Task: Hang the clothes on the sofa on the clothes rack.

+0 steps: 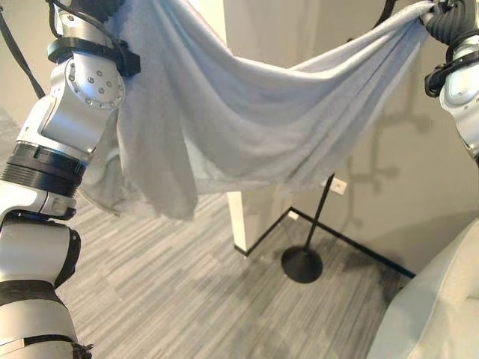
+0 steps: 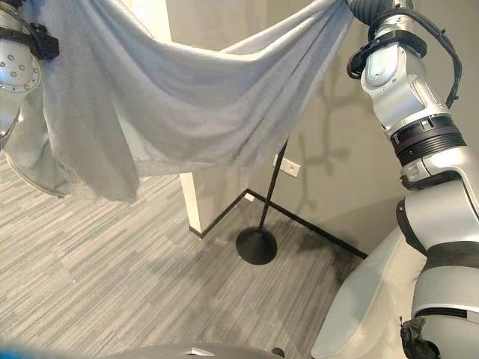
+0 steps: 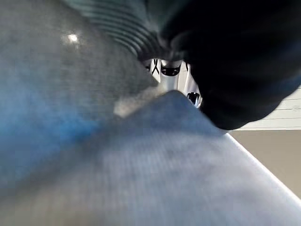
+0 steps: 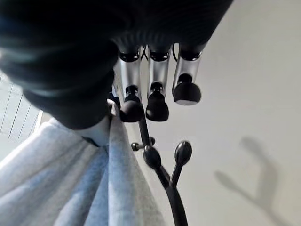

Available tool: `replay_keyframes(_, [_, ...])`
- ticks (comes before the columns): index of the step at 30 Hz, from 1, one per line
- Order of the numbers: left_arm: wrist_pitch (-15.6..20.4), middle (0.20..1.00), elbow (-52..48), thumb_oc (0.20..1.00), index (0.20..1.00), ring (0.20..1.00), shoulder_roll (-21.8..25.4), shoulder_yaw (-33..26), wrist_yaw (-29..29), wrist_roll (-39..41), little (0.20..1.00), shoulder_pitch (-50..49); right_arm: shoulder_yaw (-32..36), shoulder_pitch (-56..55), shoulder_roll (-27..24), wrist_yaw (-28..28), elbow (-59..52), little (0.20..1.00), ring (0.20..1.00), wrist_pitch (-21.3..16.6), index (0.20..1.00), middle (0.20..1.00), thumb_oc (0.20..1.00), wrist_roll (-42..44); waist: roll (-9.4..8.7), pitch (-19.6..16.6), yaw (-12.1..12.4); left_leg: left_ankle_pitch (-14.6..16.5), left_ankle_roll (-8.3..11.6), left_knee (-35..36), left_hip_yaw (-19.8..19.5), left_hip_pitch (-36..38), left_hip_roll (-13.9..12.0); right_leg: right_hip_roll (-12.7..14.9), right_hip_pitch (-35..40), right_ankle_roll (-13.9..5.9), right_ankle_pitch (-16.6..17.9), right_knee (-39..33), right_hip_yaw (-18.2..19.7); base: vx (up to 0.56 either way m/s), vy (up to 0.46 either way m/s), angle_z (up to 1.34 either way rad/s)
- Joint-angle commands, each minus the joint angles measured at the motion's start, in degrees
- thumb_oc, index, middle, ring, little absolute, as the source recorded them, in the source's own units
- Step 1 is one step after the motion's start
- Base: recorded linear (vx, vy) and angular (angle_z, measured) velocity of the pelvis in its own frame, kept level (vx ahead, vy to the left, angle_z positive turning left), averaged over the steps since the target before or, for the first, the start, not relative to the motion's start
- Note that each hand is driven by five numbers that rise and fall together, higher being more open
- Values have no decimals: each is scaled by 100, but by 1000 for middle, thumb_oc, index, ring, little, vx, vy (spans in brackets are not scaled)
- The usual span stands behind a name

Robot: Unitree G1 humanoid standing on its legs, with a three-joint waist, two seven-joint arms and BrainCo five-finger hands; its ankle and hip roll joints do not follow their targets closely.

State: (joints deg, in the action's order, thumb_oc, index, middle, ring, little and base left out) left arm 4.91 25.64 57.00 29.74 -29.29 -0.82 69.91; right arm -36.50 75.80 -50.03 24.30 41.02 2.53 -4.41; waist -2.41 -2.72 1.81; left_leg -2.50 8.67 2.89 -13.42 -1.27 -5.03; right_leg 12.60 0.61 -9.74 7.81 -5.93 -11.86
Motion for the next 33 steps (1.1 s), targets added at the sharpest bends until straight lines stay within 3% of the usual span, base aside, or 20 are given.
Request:
replay_keyframes(1, [82, 200, 421, 200, 200, 200, 137, 133, -77, -103, 200, 462, 107, 86, -335, 6, 71, 200, 200, -36, 200, 200, 200, -34, 90, -126, 190, 378, -587, 211, 428, 254, 583, 0, -95, -280, -581, 93, -55, 29, 63, -3])
replay_keyframes(13, [8, 200, 360, 200, 200, 200, 154, 187, 30, -208, 200, 411, 505, -509, -452, -35, -94, 200, 200, -12, 200, 200, 200, -89, 174, 54, -121, 487, -722, 211, 613, 440, 590, -38, -224, -327, -497, 93, 303, 23, 31, -15])
replay_keyframes(19, [-7, 200, 196, 200, 200, 200, 162, 61, 78, -264, 200, 197, 624, -707, -323, -77, -277, 200, 200, -24, 200, 200, 200, -99, 164, 150, -152, 545, -739, 194, 766, 440, 501, -158, -348, -286, -516, 93, 366, 31, -68, -35])
replay_keyframes(21, [-12, 200, 136, 200, 200, 200, 222, 60, 84, -264, 200, 181, 665, -760, -375, -94, -352, 200, 200, -28, 200, 200, 200, -99, 133, 162, -176, 548, -695, 200, 791, 439, 402, -249, -378, -239, -540, 93, 402, 83, -158, -46])
replay_keyframes(25, [-52, 200, 44, 200, 200, 200, 341, 150, 68, -255, 200, 290, 791, -873, -569, -18, -604, 200, 200, -113, 200, 200, 200, -21, -41, 110, -294, 526, -439, 211, 765, 489, -143, -628, -351, -107, -736, 93, 395, 149, -278, -23])
replay_keyframes(26, [-55, 200, 39, 200, 200, 200, 343, 155, 70, -254, 200, 292, 800, -882, -570, -18, -608, 200, 200, -114, 200, 200, 200, -20, -36, 108, -297, 531, -428, 211, 760, 488, -160, -644, -349, -97, -740, 93, 389, 99, -200, -5])
replay_keyframes(29, [-62, 200, -43, 200, 200, 200, 561, 273, 60, -262, 200, 433, 796, -827, -639, 58, -758, 200, 200, -221, 200, 200, 200, 59, -153, 112, -286, 335, -244, 167, 671, 444, -574, -948, -332, 14, -851, 93, 388, 104, -249, -8])
replay_keyframes(30, [-64, 200, -39, 200, 200, 200, 568, 296, 61, -256, 200, 461, 808, -827, -636, 59, -754, 200, 200, -225, 200, 200, 200, 61, -153, 115, -289, 333, -229, 171, 666, 439, -596, -969, -337, 28, -850, 93, 383, 104, -268, -8])
replay_keyframes(31, [-65, 200, -94, 200, 200, 200, 734, 393, 44, -224, 200, 596, 727, -703, -661, 102, -791, 200, 200, -280, 200, 200, 200, 118, -269, 136, -261, 319, -270, -35, 559, 379, -732, -1097, -319, 74, -883, 93, 478, 168, -255, -16])
replay_keyframes(32, [-34, 200, -132, 200, 200, 200, 815, 464, -6, -149, 200, 677, 693, -634, -638, 132, -809, 200, 200, -291, 200, 200, 200, 130, -311, 202, -215, -6, -271, -422, 431, 209, -865, -1149, -262, 43, -916, 93, 522, 158, -249, -34])
replay_keyframes(33, [-33, 200, -128, 200, 200, 200, 819, 476, -8, -143, 200, 695, 697, -627, -639, 132, -806, 200, 200, -291, 200, 200, 200, 132, -319, 210, -224, -5, -264, -459, 412, 177, -857, -1145, -269, 46, -909, 93, 514, 181, -95, -43])
